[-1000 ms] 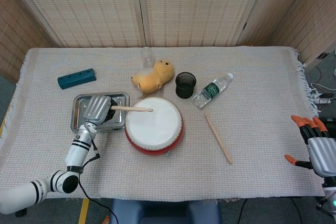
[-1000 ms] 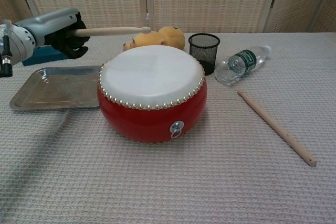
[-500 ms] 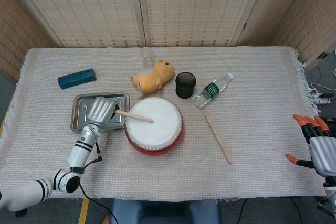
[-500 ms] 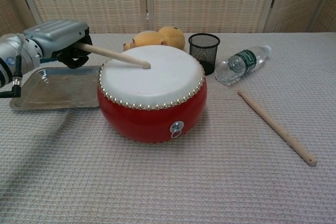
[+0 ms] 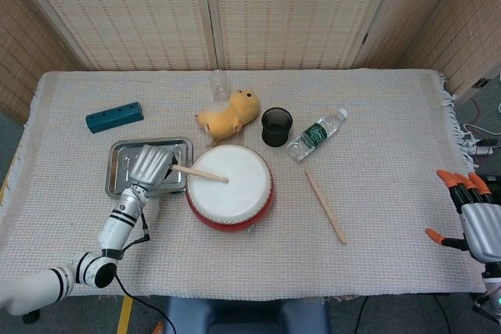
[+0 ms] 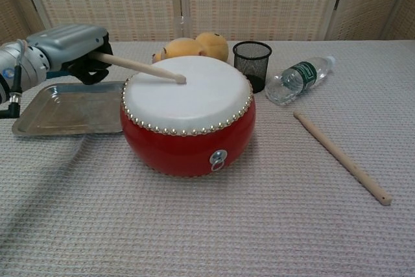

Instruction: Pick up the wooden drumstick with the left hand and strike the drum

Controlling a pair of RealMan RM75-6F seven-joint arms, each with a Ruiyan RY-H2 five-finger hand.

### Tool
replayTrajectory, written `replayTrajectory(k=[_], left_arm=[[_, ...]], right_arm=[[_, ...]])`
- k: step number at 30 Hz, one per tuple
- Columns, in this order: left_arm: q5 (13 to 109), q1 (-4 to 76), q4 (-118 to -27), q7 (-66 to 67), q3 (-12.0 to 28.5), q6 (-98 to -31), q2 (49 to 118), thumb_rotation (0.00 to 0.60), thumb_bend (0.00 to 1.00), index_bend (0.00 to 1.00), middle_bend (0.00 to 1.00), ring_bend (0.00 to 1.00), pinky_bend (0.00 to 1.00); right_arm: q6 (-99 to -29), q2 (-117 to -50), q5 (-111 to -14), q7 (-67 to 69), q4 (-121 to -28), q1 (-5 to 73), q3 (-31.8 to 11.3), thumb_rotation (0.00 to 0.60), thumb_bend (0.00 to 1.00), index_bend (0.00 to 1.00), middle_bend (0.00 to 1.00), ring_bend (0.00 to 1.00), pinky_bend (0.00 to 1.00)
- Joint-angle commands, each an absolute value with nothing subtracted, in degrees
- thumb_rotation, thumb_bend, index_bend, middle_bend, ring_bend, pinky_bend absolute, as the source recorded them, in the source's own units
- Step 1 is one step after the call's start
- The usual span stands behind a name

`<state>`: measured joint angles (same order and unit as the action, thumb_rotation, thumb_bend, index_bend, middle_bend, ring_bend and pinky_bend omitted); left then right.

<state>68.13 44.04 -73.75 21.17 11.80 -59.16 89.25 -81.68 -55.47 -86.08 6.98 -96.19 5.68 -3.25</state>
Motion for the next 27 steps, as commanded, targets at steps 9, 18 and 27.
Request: replayTrajectory(k=[9,18,27], left_arm=[[64.9,42.2,-80.8,9.3,15.7,-58.0,85.3,0.6,0.84,1.0,1.0,1.0,1.0],[67.0,43.6,-73.3,20.3,11.3,-58.8,89.2,0.6,0.84,1.0,1.0,1.0,1.0],[64.5,42.4,-79.6,14.3,15.6,-60.8,87.3,0.6,0.84,1.0,1.0,1.0,1.0]], right_arm=[[-81.7,-55.7,-85.9,7.1,-96.1,5.6,-3.2,0.6,0.02,0.07,0.1,0.0,0.0],[-81.4,-55.7,-85.6,7.1,-95.9,5.7,-3.3,0.6,0.02,0.07,0.1,0.0,0.0],[-81.0,-55.8,-84.8,6.6,-96.0,5.9,-3.6,0.6,0.02,0.07,0.1,0.0,0.0]])
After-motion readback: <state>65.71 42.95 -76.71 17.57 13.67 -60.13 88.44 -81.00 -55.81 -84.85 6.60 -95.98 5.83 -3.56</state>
